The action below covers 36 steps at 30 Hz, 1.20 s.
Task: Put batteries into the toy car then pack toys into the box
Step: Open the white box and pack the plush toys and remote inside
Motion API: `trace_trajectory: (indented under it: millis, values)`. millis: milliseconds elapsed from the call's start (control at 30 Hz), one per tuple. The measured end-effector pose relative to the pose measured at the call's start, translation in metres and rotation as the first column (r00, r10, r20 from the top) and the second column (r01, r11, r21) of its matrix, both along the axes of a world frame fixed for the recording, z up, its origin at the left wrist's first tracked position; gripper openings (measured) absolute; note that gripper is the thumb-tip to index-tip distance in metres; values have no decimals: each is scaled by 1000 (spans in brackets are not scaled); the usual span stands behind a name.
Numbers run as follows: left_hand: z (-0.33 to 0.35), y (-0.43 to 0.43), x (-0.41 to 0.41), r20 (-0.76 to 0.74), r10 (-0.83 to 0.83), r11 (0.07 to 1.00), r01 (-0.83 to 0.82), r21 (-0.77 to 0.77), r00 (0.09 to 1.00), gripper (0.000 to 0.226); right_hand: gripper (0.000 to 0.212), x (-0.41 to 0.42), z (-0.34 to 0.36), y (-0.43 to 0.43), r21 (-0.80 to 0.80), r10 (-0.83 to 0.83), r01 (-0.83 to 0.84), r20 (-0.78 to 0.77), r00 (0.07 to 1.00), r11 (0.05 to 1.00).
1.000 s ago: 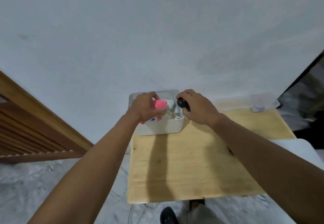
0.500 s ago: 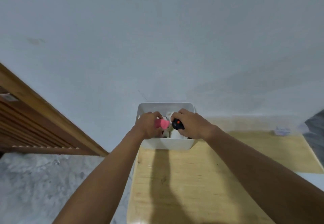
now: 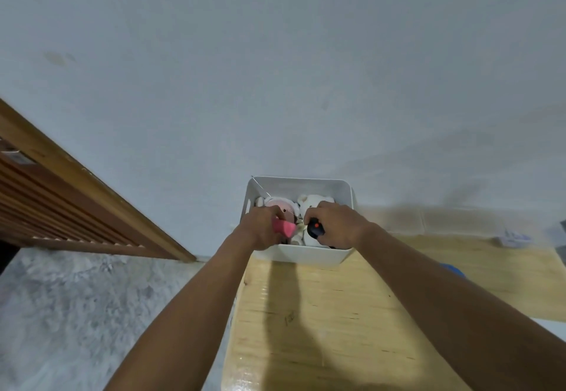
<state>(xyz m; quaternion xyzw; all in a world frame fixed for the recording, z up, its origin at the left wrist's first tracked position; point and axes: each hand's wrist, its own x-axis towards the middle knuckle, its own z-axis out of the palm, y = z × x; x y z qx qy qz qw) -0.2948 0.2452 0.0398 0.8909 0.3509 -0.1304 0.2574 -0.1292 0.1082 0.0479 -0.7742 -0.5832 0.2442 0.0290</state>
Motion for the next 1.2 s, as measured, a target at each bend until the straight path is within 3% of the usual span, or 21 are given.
trace_trajectory:
  millis: [233,600,767,933,1200]
  values:
    - [-8,3,1,-18,20,999,-20,-27,1000,51,35,-1,-10,8,-42,9,-9,-3,1000,999]
    - [-14,6,1,-23,67,992,-69,-102,998,56,47,-1,-18,14,-118,-2,6,28,1000,993]
    - [-3,7,-5,16,85,988,-82,-132,996,68,53,4,-2,5,-26,-28,29,15,999,999]
    - [34,-4,0,109,69,996,-63,-62,992,51,39,18,34,-23,155,-161,157,12,987,975]
    - [71,-78,63,322,-163,986,164,24,933,35,37,56,55,-144,211,-399,382,44,916,900]
